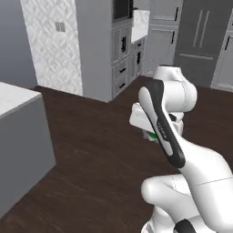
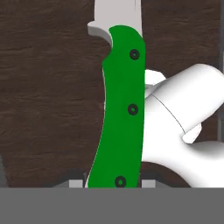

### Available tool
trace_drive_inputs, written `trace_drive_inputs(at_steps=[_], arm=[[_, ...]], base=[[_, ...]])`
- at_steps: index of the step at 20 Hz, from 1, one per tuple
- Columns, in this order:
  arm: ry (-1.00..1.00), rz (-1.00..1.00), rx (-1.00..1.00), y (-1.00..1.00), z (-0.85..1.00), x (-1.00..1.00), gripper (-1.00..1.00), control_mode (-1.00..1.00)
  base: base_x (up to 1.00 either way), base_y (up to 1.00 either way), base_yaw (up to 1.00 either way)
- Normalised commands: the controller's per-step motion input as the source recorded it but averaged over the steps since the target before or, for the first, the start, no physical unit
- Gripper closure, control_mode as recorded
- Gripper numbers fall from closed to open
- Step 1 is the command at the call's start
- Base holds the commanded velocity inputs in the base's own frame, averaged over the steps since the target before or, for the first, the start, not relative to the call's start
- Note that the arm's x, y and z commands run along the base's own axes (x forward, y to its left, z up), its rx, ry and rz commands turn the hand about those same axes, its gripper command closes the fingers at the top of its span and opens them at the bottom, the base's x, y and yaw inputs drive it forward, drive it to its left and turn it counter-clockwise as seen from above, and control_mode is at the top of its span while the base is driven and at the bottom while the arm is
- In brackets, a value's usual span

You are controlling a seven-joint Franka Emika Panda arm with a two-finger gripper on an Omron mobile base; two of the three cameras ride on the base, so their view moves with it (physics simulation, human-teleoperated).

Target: Pick up the knife from the drawer and place it on the cutting board. Then place the meat from the plate to the cutting board.

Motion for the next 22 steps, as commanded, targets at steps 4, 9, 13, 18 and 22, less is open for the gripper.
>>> trace_drive_inputs(at_steps=[4, 9, 13, 18, 22], arm=[[0.0, 0.0, 0.0, 0.0, 0.0, 0.0, 1.0, 1.0], [0.0, 0.0, 0.0, 0.0, 0.0, 0.0, 1.0, 1.0], [0.0, 0.0, 0.0, 0.0, 0.0, 0.0, 1.0, 1.0], [0.0, 0.0, 0.0, 0.0, 0.0, 0.0, 1.0, 1.0], [0.0, 0.0, 0.0, 0.0, 0.0, 0.0, 1.0, 1.0]], base=[[0.32, 0.0, 0.97], [0.67, 0.0, 0.92], [1.0, 0.0, 0.69], [1.0, 0.09, 0.5], [1.0, 0.34, 0.39]])
